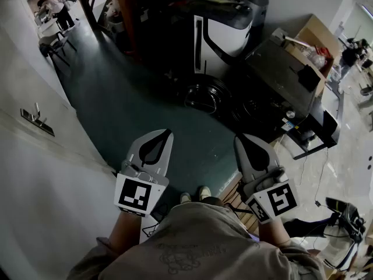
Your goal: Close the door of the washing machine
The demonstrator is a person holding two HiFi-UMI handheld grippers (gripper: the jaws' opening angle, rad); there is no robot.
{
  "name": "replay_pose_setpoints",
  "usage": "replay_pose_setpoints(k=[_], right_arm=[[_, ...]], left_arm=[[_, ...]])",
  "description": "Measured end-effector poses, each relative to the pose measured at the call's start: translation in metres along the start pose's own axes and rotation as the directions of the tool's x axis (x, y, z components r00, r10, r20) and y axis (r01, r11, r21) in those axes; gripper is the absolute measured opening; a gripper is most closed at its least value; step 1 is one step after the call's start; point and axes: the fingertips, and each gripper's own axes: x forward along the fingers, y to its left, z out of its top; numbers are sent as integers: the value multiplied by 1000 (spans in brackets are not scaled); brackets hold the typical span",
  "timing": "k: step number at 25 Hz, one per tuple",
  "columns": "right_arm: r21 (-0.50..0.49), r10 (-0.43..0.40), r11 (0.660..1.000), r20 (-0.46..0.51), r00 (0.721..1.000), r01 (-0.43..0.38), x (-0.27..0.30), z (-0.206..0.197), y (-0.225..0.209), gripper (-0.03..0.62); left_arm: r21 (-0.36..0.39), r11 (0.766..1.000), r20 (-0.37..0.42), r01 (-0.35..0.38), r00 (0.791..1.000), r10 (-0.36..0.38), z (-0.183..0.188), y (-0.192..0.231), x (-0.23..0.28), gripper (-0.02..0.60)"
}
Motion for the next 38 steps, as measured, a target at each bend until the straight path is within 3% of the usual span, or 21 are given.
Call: replay_pose_setpoints(k=[14,20,23,27,38], right_arm=[[1,16,1000,5,1000,-16,16,-1,29,28],[16,-78,997,12,997,78,13,-2,17,30],[30,-123,992,23,992,122,16,0,5,145],[19,-152,988,21,988,151,26,-2,-8,192],[53,-167,984,-46,985,170,77,-32,-65,196]], left_arm=[[-29,999,-22,-36,999,36,-23,28,-20,0],[-1,999,-10,-46,999,46,-21,34,-24,0],[1,999,2,-40,999,40,-18,37,-23,0],[-35,998,-36,-42,999,41,-36,43,-12,0],[-30,999,-72,-13,997,11,-50,66,59,0]])
